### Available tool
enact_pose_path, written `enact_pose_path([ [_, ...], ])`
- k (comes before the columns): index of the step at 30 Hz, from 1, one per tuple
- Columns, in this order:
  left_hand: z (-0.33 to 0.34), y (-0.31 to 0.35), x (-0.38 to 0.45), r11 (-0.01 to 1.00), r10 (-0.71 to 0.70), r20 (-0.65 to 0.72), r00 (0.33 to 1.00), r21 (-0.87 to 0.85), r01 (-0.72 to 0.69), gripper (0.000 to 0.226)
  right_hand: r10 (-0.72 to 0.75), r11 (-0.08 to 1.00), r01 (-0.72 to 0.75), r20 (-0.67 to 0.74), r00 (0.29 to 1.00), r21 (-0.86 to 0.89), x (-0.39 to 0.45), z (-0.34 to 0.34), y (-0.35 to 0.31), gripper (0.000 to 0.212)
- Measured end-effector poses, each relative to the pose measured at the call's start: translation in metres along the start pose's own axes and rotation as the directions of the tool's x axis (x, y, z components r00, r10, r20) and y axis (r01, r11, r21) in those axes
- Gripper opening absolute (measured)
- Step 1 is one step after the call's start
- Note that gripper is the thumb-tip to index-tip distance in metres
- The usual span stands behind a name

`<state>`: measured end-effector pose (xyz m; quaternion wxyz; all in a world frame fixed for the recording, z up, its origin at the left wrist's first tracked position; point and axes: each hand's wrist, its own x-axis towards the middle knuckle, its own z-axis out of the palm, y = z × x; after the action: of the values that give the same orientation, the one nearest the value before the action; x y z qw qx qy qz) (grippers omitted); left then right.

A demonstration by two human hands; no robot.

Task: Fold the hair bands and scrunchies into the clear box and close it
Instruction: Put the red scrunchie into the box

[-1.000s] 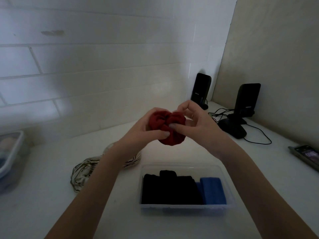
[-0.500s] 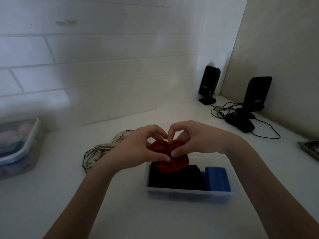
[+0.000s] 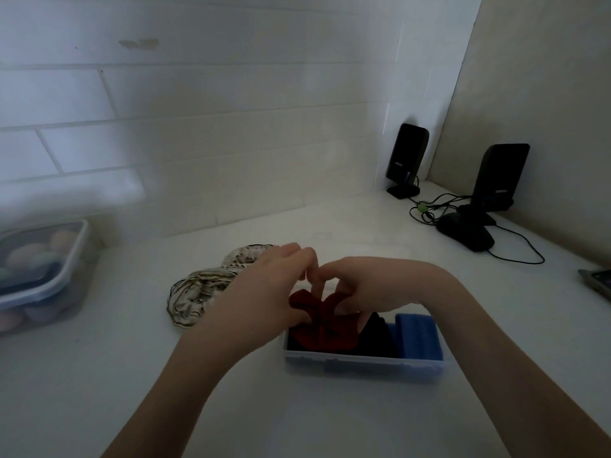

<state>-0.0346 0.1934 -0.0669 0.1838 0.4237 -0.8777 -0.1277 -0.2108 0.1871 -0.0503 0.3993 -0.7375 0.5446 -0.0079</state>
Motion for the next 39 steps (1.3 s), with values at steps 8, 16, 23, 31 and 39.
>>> enact_pose_path([
  [8, 0.01, 0.003, 0.006, 0.976, -0.029, 0.154, 0.988, 0.218, -0.006, 0.024, -0.015, 0.838, -0.193, -0.375, 0.927, -0.51, 0.002, 0.018, -0.015, 0.019],
  [16, 0.017, 0.004, 0.008, 0.93, -0.028, 0.139, 0.99, 0.367, -0.025, 0.024, 0.014, 0.801, -0.199, -0.316, 0.949, -0.564, -0.004, 0.015, -0.021, 0.02],
  [23, -0.007, 0.01, 0.018, 0.936, -0.115, 0.216, 0.97, 0.352, 0.033, 0.023, 0.029, 0.907, -0.108, -0.195, 0.98, -0.407, -0.005, 0.008, -0.011, 0.028],
  [31, 0.017, 0.015, 0.024, 0.811, -0.272, 0.206, 0.94, 0.575, 0.109, 0.029, -0.03, 0.796, -0.175, -0.326, 0.945, -0.58, 0.005, 0.028, -0.02, 0.035],
  [39, 0.007, 0.001, 0.016, 0.934, -0.149, 0.236, 0.96, 0.352, 0.058, 0.024, 0.032, 0.919, -0.088, -0.15, 0.988, -0.385, 0.001, 0.01, -0.007, 0.031],
])
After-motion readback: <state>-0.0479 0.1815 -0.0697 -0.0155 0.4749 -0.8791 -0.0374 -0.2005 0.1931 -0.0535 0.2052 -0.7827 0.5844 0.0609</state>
